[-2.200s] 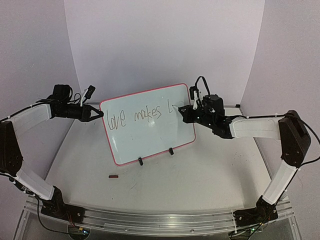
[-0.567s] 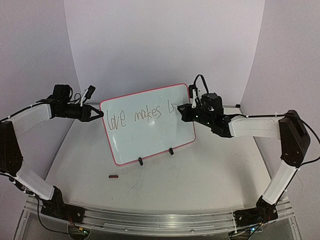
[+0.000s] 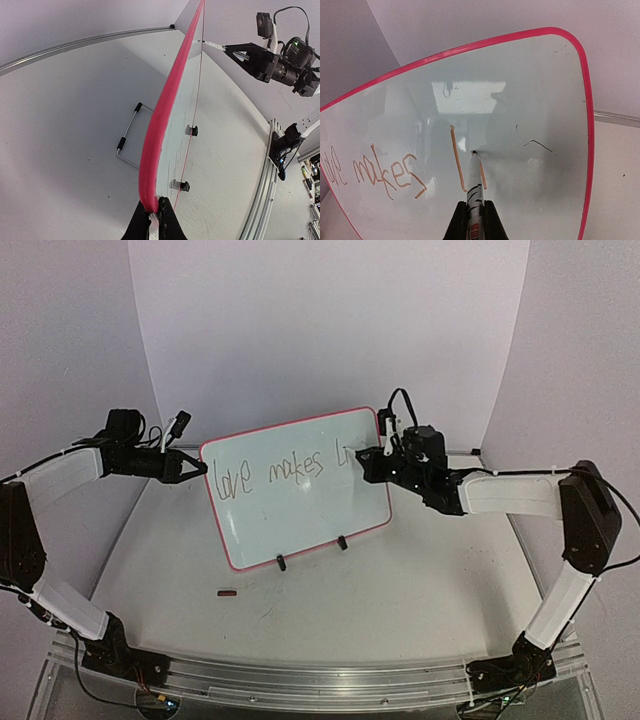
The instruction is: Write a sentence on the whiteboard
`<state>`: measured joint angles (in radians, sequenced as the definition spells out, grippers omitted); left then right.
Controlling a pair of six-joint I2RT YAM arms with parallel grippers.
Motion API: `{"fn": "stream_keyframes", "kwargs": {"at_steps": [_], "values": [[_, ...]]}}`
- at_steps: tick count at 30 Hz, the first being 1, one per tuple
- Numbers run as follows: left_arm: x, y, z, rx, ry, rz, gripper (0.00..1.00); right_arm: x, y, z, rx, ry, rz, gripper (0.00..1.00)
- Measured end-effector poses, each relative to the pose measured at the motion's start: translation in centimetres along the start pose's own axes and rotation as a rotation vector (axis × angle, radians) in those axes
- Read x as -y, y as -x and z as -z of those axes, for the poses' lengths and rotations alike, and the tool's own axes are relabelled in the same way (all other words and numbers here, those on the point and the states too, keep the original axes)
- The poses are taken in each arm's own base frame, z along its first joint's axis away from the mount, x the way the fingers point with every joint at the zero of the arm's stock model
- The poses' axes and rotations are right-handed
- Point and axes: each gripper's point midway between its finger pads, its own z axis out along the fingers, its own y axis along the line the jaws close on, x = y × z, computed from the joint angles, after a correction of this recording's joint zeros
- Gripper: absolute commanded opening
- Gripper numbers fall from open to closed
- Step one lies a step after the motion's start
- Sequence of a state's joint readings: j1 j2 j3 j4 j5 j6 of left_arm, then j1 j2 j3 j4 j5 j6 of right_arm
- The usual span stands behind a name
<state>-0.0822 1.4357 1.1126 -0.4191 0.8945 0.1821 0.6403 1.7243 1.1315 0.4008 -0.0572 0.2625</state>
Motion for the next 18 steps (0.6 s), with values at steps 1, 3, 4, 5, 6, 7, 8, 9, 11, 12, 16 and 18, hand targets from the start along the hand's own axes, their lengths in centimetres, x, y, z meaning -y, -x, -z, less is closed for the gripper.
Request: {"fn": "stream_keyframes", "kwargs": {"at_steps": [1,3,4,5,6,7,8,9,11,12,16,18], "values": [[0.0,0.0,0.0,0.000,0.000,0.000,0.00,0.0,0.2,0.3,0.005,-0.003,0.000,0.00],[0.0,0.0,0.0,0.000,-0.001,0.000,0.00,0.0,0.9,0.8,0.022,-0.008,0.001,0.00],[0.0,0.0,0.0,0.000,-0.001,0.000,0.00,0.0,1.3,1.0,0.032,-0.010,0.002,0.00],[0.0,0.0,0.0,0.000,-0.001,0.000,0.00,-0.1,1.6,1.1,0.041,-0.012,0.004,0.00],[0.0,0.0,0.0,0.000,-0.001,0.000,0.00,0.0,1.9,1.2,0.047,-0.014,0.006,0.00],[0.0,0.0,0.0,0.000,-0.001,0.000,0.00,0.0,1.9,1.2,0.050,-0.016,0.009,0.00],[0.0,0.0,0.0,0.000,-0.001,0.000,0.00,0.1,1.9,1.2,0.050,-0.021,0.011,0.00],[0.0,0.0,0.0,0.000,-0.001,0.000,0.00,0.2,1.9,1.2,0.048,-0.027,0.013,0.00],[0.0,0.0,0.0,0.000,-0.001,0.000,0.00,0.4,1.9,1.2,0.051,-0.038,0.017,0.00],[0.0,0.0,0.0,0.000,-0.001,0.000,0.00,0.4,2.0,1.2,0.053,-0.043,0.019,0.00],[0.0,0.0,0.0,0.000,-0.001,0.000,0.00,0.7,2.1,1.0,0.057,-0.058,0.024,0.00],[0.0,0.0,0.0,0.000,-0.001,0.000,0.00,0.8,2.1,0.7,0.056,-0.061,0.026,0.00]]}}
